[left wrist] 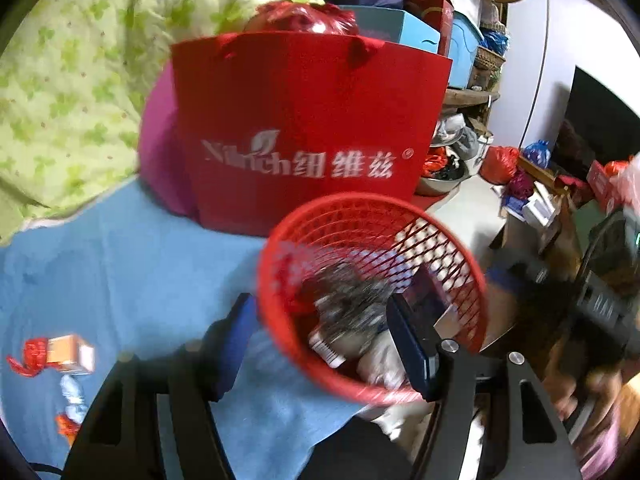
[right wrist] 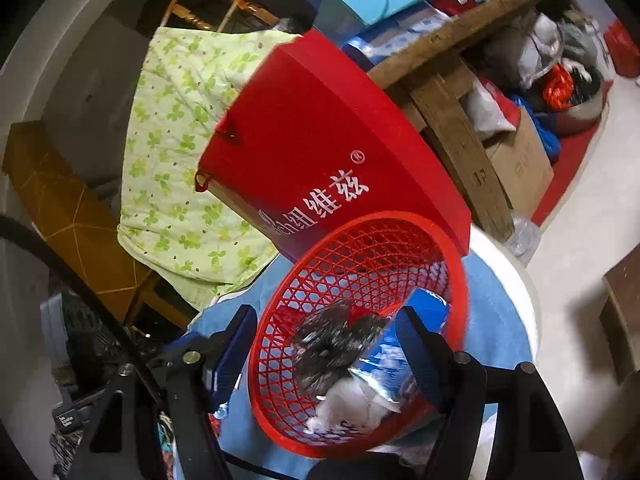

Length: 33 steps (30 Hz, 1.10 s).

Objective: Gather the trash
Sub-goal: 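Carry both items over the red mesh basket and open both tools, then move both tools back over the blue blanket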

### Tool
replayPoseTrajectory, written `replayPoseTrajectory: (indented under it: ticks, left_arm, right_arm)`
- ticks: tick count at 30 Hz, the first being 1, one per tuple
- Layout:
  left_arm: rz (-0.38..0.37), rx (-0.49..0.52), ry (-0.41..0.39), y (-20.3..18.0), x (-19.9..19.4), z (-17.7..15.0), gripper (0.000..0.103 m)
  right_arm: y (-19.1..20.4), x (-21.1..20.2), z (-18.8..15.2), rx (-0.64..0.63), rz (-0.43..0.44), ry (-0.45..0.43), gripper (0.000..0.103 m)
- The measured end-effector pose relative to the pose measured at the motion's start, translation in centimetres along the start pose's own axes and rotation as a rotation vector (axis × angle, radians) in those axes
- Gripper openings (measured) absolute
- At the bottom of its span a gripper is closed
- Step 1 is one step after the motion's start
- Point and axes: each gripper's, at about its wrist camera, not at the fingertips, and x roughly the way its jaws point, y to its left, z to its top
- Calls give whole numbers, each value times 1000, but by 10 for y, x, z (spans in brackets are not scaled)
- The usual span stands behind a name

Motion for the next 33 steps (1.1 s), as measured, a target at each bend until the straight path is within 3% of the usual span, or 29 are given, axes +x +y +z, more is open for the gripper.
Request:
replayPoseTrajectory:
  ticks: [5,8,12,16,21,33]
  left_arm:
    - [92,-17,5,36,-33,-53,73]
    - [167,-64,21,69,-56,-96,73]
    - [303,-177,36,121,-91,-154,73]
    - [401,-302,23,168,-122,-194,73]
    - [465,-408,-10,213,-145,-217,73]
    - [520,-492,7,306,-151,-241,73]
  right_arm:
    - [25,-11,-4,-52,46,-5,75]
    - [62,-14,-11,-146,99,-5,75]
    - [115,-8,-28,-260,189,20,75]
    - [164,21,-55,-348,241,108,75]
    - [206,62,-91,-418,267,234,75]
    - [274,191,-143,-559,243,466,75]
